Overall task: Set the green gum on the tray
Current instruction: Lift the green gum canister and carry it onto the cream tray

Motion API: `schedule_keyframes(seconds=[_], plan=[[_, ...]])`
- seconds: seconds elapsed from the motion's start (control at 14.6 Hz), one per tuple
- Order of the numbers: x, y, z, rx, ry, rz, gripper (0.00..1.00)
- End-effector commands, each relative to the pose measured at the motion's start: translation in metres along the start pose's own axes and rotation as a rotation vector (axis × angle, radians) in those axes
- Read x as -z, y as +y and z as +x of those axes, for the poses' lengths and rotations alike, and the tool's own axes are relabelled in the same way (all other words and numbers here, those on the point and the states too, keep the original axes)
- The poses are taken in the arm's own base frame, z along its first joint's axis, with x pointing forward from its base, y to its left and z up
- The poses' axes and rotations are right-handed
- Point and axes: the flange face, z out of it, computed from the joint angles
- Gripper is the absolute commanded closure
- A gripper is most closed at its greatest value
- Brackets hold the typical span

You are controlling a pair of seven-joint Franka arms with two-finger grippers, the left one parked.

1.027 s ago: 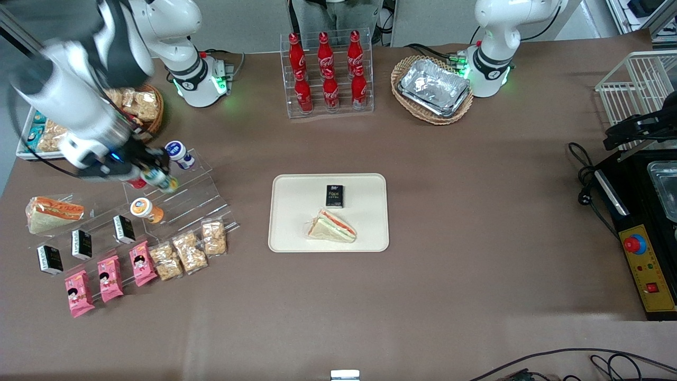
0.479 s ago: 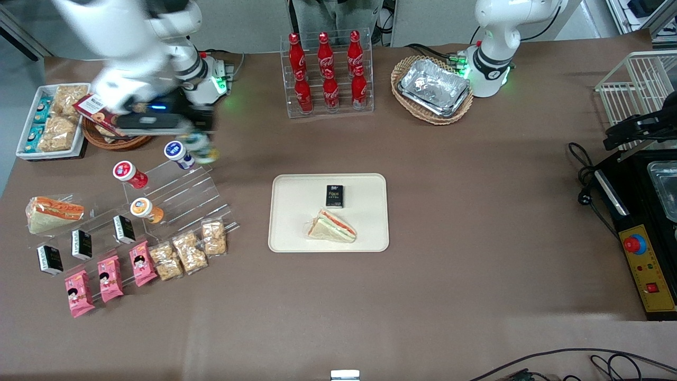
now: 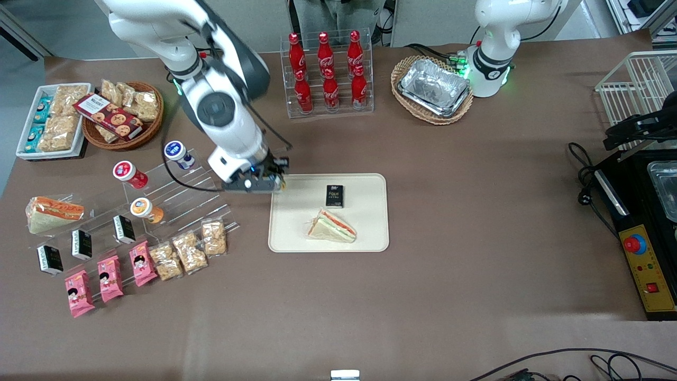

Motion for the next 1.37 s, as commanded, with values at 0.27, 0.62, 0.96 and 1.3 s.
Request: schedule_keyframes(seconds=[0.27, 0.62, 0.96, 1.3], plan=[[-0.103, -0.002, 0.005, -0.017, 0.016, -0.024, 1.0], [-0.131, -0.011, 0.001, -0.029, 0.012, -0.014, 1.0], [-0.14, -0.022, -0.006, -0.065, 0.016, 0.0, 0.73], [-0.139, -0.021, -0.005, -0.074, 0.017, -0.001, 0.0]])
